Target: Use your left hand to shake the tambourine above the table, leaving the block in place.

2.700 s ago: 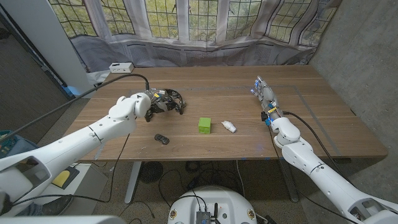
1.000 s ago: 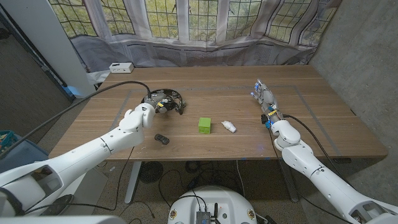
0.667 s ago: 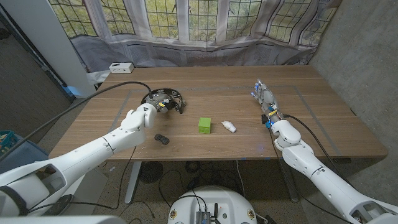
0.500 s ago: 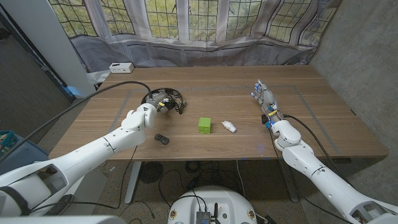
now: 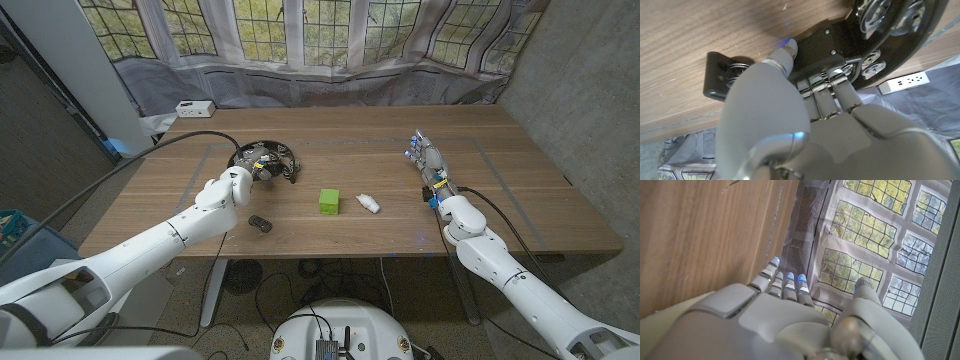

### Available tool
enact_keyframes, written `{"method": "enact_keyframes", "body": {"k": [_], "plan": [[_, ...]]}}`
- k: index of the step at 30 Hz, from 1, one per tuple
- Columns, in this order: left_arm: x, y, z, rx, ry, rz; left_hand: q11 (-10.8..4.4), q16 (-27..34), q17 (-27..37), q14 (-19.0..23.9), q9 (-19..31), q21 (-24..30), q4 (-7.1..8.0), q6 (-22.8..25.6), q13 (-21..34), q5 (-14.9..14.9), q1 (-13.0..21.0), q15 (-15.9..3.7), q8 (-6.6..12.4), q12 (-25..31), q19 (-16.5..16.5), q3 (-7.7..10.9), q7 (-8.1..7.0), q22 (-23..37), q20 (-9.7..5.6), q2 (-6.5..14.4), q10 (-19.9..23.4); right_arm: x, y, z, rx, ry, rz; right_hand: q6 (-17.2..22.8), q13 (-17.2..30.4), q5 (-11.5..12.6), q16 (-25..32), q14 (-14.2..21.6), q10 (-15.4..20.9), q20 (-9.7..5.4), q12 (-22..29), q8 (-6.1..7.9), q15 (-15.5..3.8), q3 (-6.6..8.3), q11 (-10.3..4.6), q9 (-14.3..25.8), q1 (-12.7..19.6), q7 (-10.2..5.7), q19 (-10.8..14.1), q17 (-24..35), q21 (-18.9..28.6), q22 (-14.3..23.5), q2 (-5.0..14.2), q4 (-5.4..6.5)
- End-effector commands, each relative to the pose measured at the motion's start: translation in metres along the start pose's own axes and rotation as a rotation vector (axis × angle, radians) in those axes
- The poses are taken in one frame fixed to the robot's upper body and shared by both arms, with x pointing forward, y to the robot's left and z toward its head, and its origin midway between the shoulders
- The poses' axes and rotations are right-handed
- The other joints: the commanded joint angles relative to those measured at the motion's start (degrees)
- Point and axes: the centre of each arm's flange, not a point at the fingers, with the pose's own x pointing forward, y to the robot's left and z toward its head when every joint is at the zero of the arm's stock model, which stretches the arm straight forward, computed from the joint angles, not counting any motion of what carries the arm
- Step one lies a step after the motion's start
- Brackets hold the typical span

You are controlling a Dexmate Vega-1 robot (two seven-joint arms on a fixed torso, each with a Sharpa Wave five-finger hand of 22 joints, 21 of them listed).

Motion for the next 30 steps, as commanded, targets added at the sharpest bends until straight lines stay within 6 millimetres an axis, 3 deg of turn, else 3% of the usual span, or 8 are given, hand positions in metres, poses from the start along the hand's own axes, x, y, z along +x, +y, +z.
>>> {"method": "enact_keyframes", "body": {"k": [1, 30], "plan": [[-0.008, 0.02, -0.001, -0.009, 0.011, 0.06, 0.3, 0.11, 0.19, 5.95, 0.15, 0.54, 1.56, 2.78, 0.62, 0.15, 1.2, -5.04, 0.39, 0.41, 7.19, 2.16, 2.05, 0.13, -3.87, 2.08, 0.58, -0.002, -0.004, 0.001, -0.004, -0.007, 0.005, 0.17, 0.32, -0.08, 0.39, 0.21, 0.13, 0.23, 0.24, -0.12, 0.0, 0.16, -0.15, 0.23, 0.6, -0.48, 0.15, 0.23, 0.02, 0.24, 0.19, 0.3], [-0.026, 0.059, -0.001, -0.009, -0.018, 0.192, -0.35, -0.65, 0.18, 7.17, 0.55, 0.66, 1.8, 3.37, 2.84, 0.13, 0.57, -5.2, 0.24, 1.03, 6.47, 2.63, 1.36, 0.31, -3.62, 1.94, 1.27, -0.003, -0.001, 0.003, 0.01, -0.019, 0.02, 0.09, 0.33, -0.06, 0.58, 0.79, 0.49, -0.1, 0.36, -0.15, -0.24, 0.14, -0.1, 0.24, 0.73, -0.32, 0.92, 0.26, 0.25, 0.24, 0.27, 0.29]]}}
